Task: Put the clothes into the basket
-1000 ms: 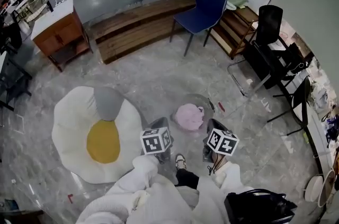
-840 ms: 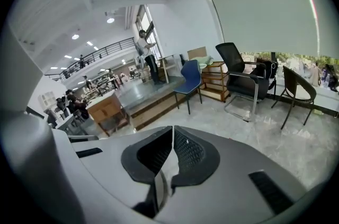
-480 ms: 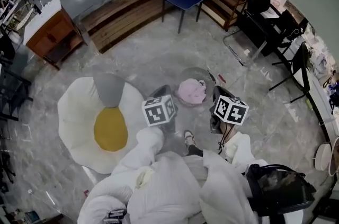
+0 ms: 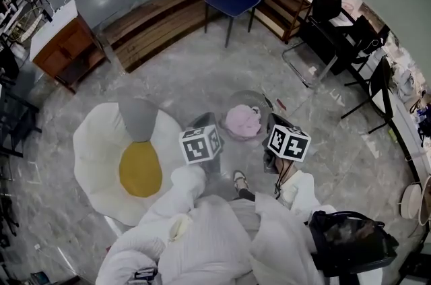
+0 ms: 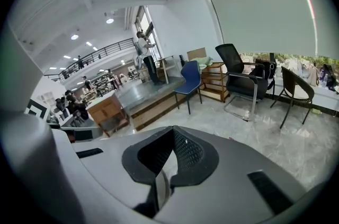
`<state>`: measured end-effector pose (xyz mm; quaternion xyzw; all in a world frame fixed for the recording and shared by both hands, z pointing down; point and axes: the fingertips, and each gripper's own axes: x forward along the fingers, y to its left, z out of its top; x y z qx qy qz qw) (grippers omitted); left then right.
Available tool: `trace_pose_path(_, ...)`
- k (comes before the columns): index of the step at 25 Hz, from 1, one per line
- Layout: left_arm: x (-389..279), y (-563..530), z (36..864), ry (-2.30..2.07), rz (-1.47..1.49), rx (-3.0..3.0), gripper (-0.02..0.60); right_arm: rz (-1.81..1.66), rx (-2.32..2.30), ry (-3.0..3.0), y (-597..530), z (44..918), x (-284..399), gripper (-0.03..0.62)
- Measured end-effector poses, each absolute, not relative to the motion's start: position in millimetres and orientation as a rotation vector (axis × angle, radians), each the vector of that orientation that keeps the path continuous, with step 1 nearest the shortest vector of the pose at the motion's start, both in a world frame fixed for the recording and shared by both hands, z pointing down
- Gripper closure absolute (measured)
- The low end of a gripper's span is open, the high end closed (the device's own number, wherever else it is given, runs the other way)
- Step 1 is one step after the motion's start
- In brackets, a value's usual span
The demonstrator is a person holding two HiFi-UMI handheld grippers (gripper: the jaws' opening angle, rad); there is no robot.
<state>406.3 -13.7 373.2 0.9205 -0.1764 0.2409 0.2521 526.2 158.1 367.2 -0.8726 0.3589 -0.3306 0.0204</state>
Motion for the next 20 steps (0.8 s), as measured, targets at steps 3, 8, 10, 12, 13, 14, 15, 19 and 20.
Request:
trace_pose_path(3, 408.8, -13.6, 370.8, -0.476, 0.650, 2.511, 0.578, -1.022, -2.698, 1.126, 155.7, 366.3, 526.3, 0.571)
trace_pose_path(8, 412.0, -14.8, 368.4, -0.470, 0.655, 2.522, 0.578, -1.019, -2.705, 1.144, 151.0, 363.1, 526.6, 0.571)
trace_pose_path(10, 413.7, -14.0, 367.9, -0.467, 0.657, 2.526, 0.578, -1.011, -2.709, 1.148, 150.7, 361.4, 528.0, 0.571)
trace_pose_path(12, 414.1, -13.0, 366.8, -0.463, 0.655, 2.530, 0.578, -1.007, -2.711, 1.148, 151.1, 360.3, 528.0, 0.571)
trace_pose_path(13, 413.9, -12.6, 366.9, -0.462, 0.655, 2.531, 0.578, -1.007, -2.711, 1.148, 151.4, 360.5, 527.6, 0.571)
trace_pose_path(14, 413.7, -12.4, 367.7, -0.461, 0.656, 2.531, 0.578, -1.008, -2.712, 1.148, 151.8, 361.3, 527.4, 0.571)
trace_pose_path(15, 413.6, -12.1, 368.9, -0.461, 0.658, 2.530, 0.578, -1.010, -2.712, 1.146, 152.4, 362.4, 527.3, 0.571)
trace_pose_path(19, 413.6, -10.6, 373.3, -0.461, 0.666, 2.523, 0.578, -1.016, -2.711, 1.140, 155.0, 365.9, 527.7, 0.571)
trace_pose_path(20, 413.7, -10.2, 374.1, -0.462, 0.668, 2.521, 0.578, -1.018, -2.711, 1.138, 155.7, 366.5, 527.9, 0.571)
